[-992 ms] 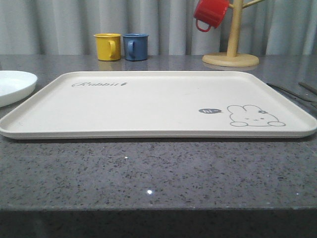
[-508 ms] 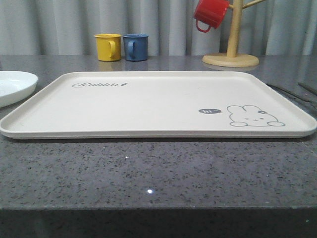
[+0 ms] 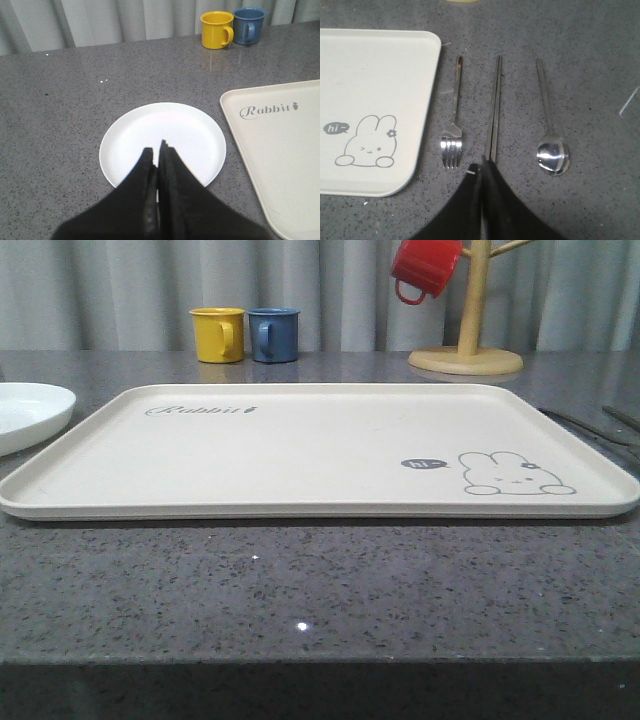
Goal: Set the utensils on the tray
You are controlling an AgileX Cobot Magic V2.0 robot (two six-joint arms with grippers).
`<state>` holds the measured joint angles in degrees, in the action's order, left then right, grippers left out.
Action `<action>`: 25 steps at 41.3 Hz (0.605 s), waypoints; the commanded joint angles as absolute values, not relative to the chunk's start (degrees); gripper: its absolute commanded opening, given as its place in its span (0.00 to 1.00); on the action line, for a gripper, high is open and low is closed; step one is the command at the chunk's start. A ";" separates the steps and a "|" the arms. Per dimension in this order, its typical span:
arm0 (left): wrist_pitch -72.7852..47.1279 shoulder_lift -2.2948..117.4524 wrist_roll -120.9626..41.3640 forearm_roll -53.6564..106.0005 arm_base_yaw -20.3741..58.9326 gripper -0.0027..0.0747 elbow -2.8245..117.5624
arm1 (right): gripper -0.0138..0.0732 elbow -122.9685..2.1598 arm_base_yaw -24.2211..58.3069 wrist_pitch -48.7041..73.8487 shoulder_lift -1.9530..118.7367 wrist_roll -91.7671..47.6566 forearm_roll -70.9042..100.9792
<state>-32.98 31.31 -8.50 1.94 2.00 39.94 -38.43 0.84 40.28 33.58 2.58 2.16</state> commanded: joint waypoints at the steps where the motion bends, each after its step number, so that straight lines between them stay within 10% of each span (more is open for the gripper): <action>1: -29.06 32.92 -8.51 3.03 1.94 0.05 41.79 | 0.34 -39.94 0.52 36.60 34.93 2.53 1.78; 6: -29.06 34.47 -8.51 3.03 1.94 0.34 41.79 | 0.64 -39.94 0.52 36.61 35.32 2.48 1.73; 12: -29.44 36.42 -8.51 3.03 1.94 0.68 41.94 | 0.72 -39.94 0.52 36.61 35.32 2.48 1.73; 25: -44.73 51.40 -8.51 -0.70 1.94 0.70 49.99 | 0.72 -39.94 0.52 36.61 35.32 2.48 1.73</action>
